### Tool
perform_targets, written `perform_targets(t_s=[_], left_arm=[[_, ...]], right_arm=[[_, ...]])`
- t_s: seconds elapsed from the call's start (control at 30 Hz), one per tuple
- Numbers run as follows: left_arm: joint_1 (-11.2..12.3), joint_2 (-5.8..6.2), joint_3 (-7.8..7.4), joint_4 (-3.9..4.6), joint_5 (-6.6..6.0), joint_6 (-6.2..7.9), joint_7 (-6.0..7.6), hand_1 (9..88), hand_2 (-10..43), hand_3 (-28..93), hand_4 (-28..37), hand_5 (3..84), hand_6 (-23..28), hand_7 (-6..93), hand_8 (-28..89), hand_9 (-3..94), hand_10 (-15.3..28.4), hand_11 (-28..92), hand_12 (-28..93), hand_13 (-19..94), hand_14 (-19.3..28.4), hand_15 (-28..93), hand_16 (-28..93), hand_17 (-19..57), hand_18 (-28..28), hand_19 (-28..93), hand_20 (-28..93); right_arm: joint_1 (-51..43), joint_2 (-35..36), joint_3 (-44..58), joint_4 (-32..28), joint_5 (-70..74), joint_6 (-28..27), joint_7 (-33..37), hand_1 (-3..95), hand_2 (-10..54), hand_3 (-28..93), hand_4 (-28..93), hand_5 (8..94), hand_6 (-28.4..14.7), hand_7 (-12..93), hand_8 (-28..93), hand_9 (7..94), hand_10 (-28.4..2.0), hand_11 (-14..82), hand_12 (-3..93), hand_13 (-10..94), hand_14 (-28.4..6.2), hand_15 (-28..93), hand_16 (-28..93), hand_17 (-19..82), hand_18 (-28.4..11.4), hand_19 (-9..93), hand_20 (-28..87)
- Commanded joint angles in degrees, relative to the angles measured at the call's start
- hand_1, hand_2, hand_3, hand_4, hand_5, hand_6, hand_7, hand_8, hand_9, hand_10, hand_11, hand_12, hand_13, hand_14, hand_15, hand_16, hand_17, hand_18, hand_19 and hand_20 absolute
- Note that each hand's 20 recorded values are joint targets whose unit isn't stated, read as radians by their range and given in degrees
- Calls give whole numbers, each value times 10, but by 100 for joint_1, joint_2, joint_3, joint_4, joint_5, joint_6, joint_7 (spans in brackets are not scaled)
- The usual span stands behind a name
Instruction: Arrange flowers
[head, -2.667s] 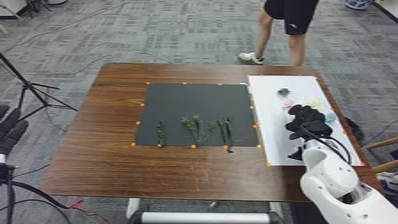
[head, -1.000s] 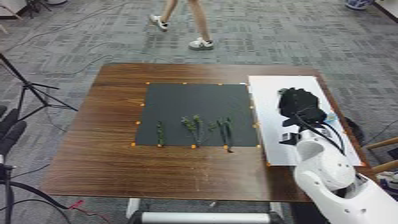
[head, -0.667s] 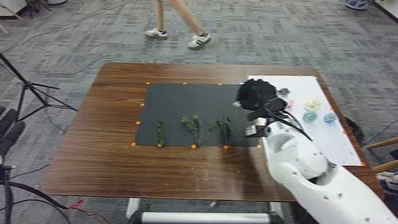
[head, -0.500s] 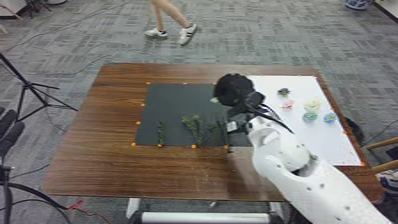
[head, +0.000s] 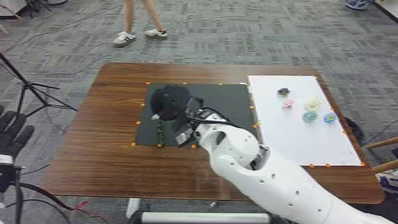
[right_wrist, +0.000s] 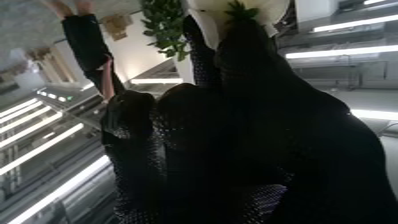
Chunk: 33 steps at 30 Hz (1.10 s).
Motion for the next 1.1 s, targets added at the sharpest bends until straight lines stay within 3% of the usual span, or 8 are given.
perform_targets(t_s=[0.03,0.1,0.17,0.3,0.5,0.83,0.93,1.1], left_arm=[[-230,89,124,80,115,52,-153,230,237,542,-283,357,76,83,-66,310,135,119,119,221,123,223,-31,-41,104,220,115],[-213,111,137,54,120,34,-140,230,237,541,-283,357,77,83,-66,310,134,118,118,221,123,222,-31,-41,104,221,115],[113,84,31,-125,89,-39,13,227,237,545,-283,357,76,83,-66,310,134,118,119,221,123,223,-31,-41,104,220,115],[-114,168,161,-29,96,11,-10,227,238,547,-283,357,76,84,-66,310,134,119,119,221,123,224,-31,-41,104,220,115],[-381,282,369,53,135,9,-61,216,234,569,-283,357,77,84,-66,310,135,119,120,221,123,225,-31,-41,103,221,115],[-440,331,440,78,100,28,-2,218,231,572,-283,356,76,85,-66,309,134,120,120,221,122,225,-32,-41,103,221,115],[-488,340,450,97,132,22,-58,211,230,586,-283,356,75,85,-66,309,134,121,121,221,122,224,-32,-41,103,221,115],[-556,356,479,118,161,13,-113,202,213,639,-283,356,75,87,-66,309,133,121,120,221,122,225,-32,-40,103,221,114]], right_arm=[[52,-507,-363,381,-206,-26,26,638,-95,720,-283,764,11,294,80,892,-62,96,425,797,-44,679,362,420,-225,890,428],[88,-555,-438,433,-218,-52,38,638,-95,717,-283,763,12,296,80,891,-63,95,423,797,-44,679,363,420,-225,890,428],[166,-434,-714,253,-128,77,253,639,-95,716,-283,761,12,296,79,892,-63,94,420,797,-44,679,363,420,-224,889,428],[354,-793,-767,822,-290,184,-88,639,-95,714,-283,761,11,295,75,891,-63,93,418,796,-45,678,363,419,-224,888,428],[544,-848,-1079,931,-399,473,250,639,-95,709,-283,760,13,298,73,890,-63,94,415,796,-45,678,361,420,-223,886,427],[504,-1024,-942,1223,-500,395,304,639,-95,706,-283,755,10,292,64,887,-65,84,401,795,-45,674,359,421,-223,884,426],[390,-1074,-725,1212,-655,-14,150,639,-95,705,-283,754,10,290,60,884,-66,81,395,795,-44,672,359,420,-223,883,425],[353,-1043,-793,1144,-661,-47,350,633,-95,687,-283,706,2,284,34,834,-73,70,363,761,-36,623,416,392,-218,850,418]])
